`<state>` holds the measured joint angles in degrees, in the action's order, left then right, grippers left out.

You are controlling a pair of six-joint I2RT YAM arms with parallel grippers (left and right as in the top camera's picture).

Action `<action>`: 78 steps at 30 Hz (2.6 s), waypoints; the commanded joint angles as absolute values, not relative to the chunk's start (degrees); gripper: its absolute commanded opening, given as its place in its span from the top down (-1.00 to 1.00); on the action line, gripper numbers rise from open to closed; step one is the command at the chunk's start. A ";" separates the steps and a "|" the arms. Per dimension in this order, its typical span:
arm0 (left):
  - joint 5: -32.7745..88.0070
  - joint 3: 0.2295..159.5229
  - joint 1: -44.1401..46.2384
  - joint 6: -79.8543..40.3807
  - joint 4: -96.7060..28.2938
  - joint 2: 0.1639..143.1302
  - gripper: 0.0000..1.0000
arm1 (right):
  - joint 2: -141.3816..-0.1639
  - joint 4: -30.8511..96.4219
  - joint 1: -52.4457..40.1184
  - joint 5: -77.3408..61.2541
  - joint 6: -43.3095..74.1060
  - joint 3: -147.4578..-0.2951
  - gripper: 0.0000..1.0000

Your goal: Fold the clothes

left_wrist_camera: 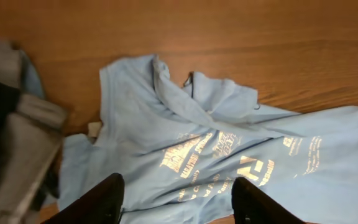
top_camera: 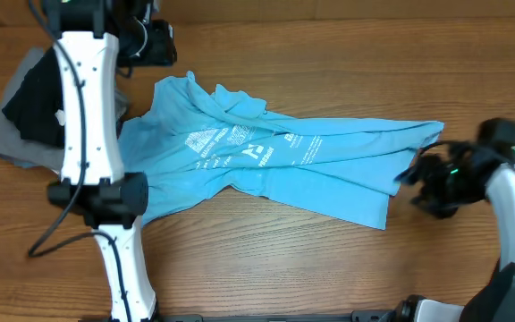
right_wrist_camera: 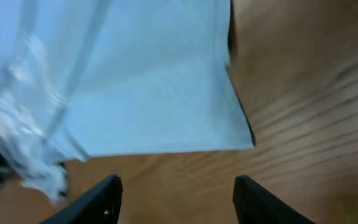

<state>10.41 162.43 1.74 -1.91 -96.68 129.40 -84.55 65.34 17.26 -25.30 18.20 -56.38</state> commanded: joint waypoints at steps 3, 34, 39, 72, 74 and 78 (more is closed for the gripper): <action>8.51 161.77 1.06 -2.17 -96.82 119.59 -0.29 | -84.25 58.52 13.45 -19.97 23.20 -46.11 -0.25; 7.25 123.02 0.78 -3.22 -96.82 108.33 -0.25 | -74.61 74.74 21.67 -0.58 28.14 -63.02 0.92; 9.58 112.86 0.78 -3.42 -96.47 108.33 -0.15 | -72.12 80.29 25.36 1.26 28.12 -68.86 0.92; 14.50 56.62 -1.48 -10.50 -66.83 108.31 0.76 | -71.79 77.19 25.58 1.45 26.11 -68.71 0.92; 14.70 56.90 -1.48 -10.31 -67.33 108.29 0.91 | -71.79 76.62 25.58 1.45 25.45 -68.71 0.92; 15.62 59.05 -1.85 -8.95 -70.24 108.12 0.92 | -71.81 76.29 25.58 1.50 25.30 -68.69 0.92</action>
